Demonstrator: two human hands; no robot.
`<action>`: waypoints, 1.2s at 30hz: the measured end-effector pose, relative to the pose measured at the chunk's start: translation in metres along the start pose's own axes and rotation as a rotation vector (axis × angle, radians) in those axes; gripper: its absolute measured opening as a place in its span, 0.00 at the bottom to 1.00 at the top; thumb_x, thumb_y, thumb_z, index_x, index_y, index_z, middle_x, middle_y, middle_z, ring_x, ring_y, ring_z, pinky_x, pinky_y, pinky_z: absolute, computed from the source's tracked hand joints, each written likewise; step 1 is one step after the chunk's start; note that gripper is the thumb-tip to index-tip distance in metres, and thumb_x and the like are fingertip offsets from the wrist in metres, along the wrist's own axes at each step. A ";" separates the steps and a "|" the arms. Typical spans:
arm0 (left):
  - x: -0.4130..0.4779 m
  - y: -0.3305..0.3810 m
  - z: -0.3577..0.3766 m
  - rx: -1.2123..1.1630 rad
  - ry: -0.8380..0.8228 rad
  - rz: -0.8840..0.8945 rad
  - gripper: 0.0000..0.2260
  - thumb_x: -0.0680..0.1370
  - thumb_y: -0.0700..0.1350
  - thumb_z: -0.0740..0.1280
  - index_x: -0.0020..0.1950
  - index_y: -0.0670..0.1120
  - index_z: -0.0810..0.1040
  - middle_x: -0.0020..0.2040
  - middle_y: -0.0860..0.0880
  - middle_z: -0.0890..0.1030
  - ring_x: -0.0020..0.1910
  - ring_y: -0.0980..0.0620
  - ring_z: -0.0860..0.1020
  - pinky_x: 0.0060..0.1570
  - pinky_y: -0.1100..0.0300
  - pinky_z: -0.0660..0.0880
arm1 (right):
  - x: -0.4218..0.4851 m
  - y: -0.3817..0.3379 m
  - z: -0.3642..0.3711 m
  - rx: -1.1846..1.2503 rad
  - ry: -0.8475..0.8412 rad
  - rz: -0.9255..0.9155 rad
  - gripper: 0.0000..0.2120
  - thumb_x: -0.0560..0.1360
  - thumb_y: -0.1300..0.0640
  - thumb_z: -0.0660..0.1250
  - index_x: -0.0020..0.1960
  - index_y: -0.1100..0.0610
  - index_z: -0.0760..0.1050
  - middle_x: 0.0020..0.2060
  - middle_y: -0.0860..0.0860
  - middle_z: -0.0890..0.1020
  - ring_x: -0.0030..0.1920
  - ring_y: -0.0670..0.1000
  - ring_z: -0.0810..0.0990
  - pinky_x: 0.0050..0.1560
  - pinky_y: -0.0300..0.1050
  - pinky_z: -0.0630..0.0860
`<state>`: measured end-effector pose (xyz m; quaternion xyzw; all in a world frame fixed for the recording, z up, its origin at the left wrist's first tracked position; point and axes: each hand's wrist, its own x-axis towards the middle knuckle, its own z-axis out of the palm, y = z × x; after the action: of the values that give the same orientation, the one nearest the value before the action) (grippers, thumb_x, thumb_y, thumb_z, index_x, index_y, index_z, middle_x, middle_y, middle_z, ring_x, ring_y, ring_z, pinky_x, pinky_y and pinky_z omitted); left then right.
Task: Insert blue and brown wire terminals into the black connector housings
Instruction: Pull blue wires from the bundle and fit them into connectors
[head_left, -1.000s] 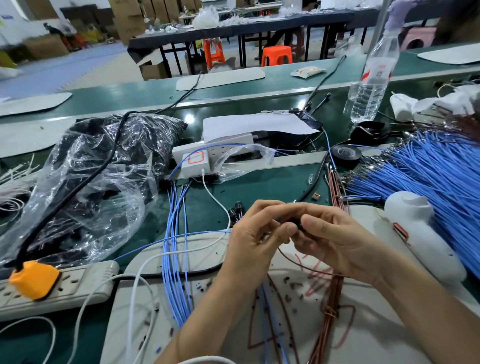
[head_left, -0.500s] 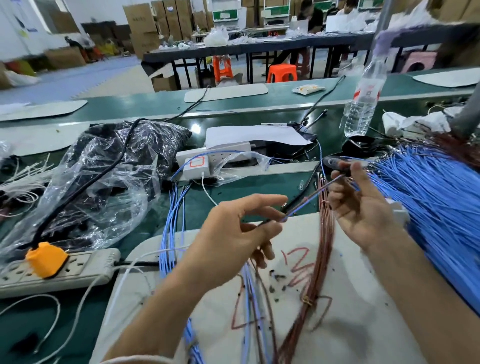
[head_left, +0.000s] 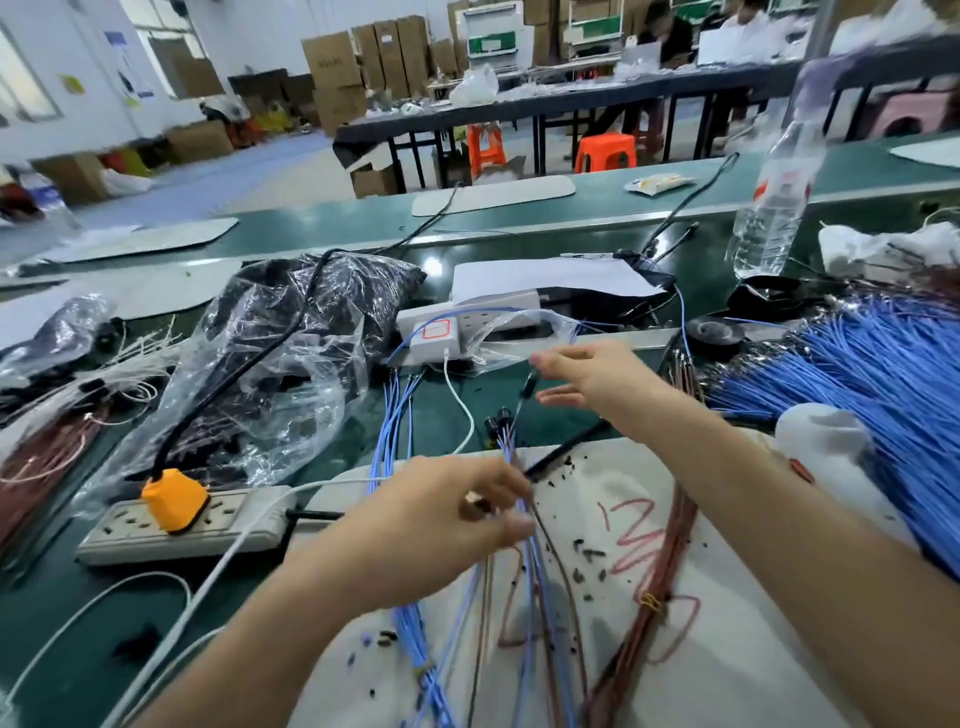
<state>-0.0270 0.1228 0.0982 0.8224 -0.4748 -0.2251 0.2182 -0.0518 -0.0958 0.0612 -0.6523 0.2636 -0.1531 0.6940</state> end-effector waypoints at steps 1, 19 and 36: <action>0.011 -0.002 0.007 0.011 0.077 -0.002 0.11 0.76 0.55 0.67 0.58 0.61 0.76 0.54 0.60 0.78 0.48 0.61 0.78 0.46 0.72 0.71 | 0.006 0.002 0.000 -0.168 0.038 -0.041 0.19 0.75 0.57 0.71 0.62 0.63 0.74 0.55 0.58 0.79 0.39 0.52 0.81 0.42 0.40 0.80; 0.060 -0.040 0.034 0.196 0.178 -0.090 0.22 0.78 0.57 0.63 0.71 0.51 0.69 0.71 0.49 0.67 0.70 0.50 0.65 0.66 0.59 0.63 | -0.056 0.054 -0.064 -1.366 0.145 0.048 0.39 0.73 0.76 0.53 0.76 0.43 0.57 0.77 0.51 0.40 0.76 0.61 0.37 0.74 0.58 0.45; 0.203 -0.053 -0.024 0.424 0.300 -0.100 0.15 0.79 0.40 0.59 0.64 0.44 0.77 0.64 0.40 0.72 0.64 0.41 0.70 0.65 0.52 0.65 | 0.087 0.014 -0.002 -0.029 0.245 0.084 0.12 0.79 0.67 0.59 0.55 0.59 0.79 0.42 0.54 0.76 0.36 0.51 0.74 0.37 0.39 0.76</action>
<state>0.1141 -0.0286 0.0544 0.8963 -0.4324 -0.0068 0.0977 0.0165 -0.1443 0.0331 -0.6272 0.3756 -0.1985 0.6528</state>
